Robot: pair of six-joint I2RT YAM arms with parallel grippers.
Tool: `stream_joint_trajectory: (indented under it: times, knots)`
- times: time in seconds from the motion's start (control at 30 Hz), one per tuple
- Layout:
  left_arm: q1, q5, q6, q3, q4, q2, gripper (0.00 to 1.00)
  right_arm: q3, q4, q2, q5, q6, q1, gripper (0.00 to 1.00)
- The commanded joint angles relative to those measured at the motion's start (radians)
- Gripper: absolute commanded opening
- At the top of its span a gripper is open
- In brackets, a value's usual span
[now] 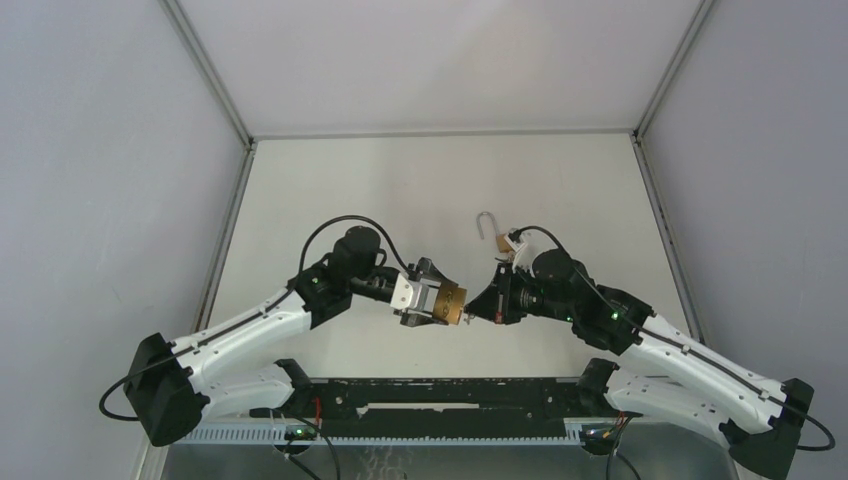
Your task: Unlock with the key
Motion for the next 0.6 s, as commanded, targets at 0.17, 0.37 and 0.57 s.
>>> stream_joint_trajectory:
  times: [0.17, 0.37, 0.57]
  knots:
    - [-0.037, 0.078, 0.002, 0.011, 0.136, -0.05, 0.0, 0.006, 0.092, 0.011, -0.013, 0.095, -0.024, 0.0]
    - [-0.041, 0.074, 0.005, 0.02, 0.14, -0.051, 0.0, -0.034, 0.178, 0.011, -0.051, 0.14, -0.023, 0.0]
    - [-0.043, 0.085, -0.013, 0.02, 0.161, -0.058, 0.0, -0.092, 0.302, 0.014, -0.108, 0.122, -0.018, 0.0]
